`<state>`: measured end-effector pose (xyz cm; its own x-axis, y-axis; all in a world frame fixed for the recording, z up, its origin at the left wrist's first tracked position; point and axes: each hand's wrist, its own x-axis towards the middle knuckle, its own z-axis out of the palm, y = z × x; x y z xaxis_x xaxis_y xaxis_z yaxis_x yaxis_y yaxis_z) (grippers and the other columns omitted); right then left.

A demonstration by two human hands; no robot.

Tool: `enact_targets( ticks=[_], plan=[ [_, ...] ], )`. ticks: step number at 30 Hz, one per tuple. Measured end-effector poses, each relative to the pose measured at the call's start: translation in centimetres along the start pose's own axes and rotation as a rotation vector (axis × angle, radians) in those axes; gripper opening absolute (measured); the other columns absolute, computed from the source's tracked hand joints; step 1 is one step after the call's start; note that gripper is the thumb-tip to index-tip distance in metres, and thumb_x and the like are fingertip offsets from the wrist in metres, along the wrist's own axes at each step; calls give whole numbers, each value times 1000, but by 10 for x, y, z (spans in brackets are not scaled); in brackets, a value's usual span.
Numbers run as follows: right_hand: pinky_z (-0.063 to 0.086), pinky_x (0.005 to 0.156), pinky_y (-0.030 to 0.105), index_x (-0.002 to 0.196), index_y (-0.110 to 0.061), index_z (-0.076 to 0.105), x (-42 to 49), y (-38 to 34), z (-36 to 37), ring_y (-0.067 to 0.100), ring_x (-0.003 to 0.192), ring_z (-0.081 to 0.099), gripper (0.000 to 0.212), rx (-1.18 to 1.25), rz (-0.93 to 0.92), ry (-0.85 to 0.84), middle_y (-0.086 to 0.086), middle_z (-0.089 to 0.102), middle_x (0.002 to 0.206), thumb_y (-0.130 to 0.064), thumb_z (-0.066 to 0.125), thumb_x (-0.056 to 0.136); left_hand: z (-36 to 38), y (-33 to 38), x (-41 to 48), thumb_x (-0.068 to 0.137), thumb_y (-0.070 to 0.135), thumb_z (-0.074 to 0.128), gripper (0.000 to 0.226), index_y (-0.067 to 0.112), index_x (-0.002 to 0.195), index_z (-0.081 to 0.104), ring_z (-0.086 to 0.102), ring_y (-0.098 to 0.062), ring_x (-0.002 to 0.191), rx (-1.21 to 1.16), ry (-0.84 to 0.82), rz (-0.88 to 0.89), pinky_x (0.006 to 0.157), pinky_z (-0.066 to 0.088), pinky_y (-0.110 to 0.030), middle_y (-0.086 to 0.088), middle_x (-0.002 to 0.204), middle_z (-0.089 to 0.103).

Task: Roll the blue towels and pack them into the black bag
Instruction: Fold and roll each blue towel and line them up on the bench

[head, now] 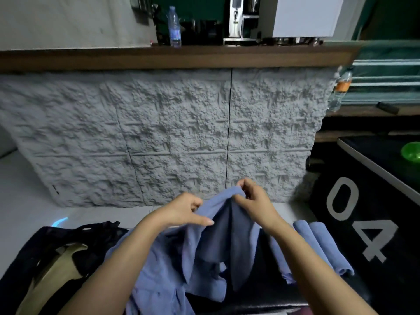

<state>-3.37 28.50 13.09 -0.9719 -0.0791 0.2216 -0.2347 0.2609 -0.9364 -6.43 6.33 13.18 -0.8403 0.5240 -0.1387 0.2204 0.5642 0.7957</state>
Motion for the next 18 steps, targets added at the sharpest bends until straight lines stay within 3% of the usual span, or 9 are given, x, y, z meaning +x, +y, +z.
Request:
enact_targets(
  ticks=[3,5,7,10,12,15,18],
  plan=[
    [32,56,18,75,-12,42,0,-21,-17,6,60,36,23,-80,-8,50,-2,42,67,7,53,82,-13,16,-26,81,34,72,34,23,54,53,37,-3,57,-130,-102,-25,57,29,-17,11,58,42],
    [29,55,22,70,-15,39,-2,-27,-27,7,59,34,24,-187,-2,22,-1,41,65,1,57,74,-18,22,-35,86,30,63,29,25,58,62,46,-2,66,-325,11,18,72,37,-17,12,63,51],
    [30,55,23,69,-17,41,-7,-33,-32,7,60,36,24,-288,31,-115,-1,42,64,-3,61,68,-22,29,-38,88,29,61,22,23,68,65,50,-9,73,-450,148,39,74,41,-23,4,71,56],
    [39,62,18,86,-11,52,-18,-45,-25,6,64,47,27,-108,109,-325,0,51,73,8,68,75,-14,54,-40,94,26,56,16,19,81,62,53,-7,70,-435,193,80,61,41,-16,3,75,59],
    [42,68,16,98,-5,57,-25,-63,-15,7,72,53,23,52,123,-372,1,57,78,-4,72,80,-7,75,-42,95,20,53,13,14,88,62,55,-6,76,-381,177,150,64,42,-13,2,81,62],
    [40,65,12,87,-10,59,-26,-81,-5,4,67,53,9,145,87,-314,-4,57,71,-16,65,89,-5,89,-38,96,16,52,14,12,89,64,55,-4,80,-298,206,202,72,42,-14,3,83,63],
    [32,62,16,70,-17,55,-31,-88,-13,6,64,44,22,146,21,-215,-2,47,65,-19,62,91,-15,94,-44,95,16,52,15,13,87,65,58,-5,81,-359,376,176,75,43,-18,4,83,65]
  ],
)
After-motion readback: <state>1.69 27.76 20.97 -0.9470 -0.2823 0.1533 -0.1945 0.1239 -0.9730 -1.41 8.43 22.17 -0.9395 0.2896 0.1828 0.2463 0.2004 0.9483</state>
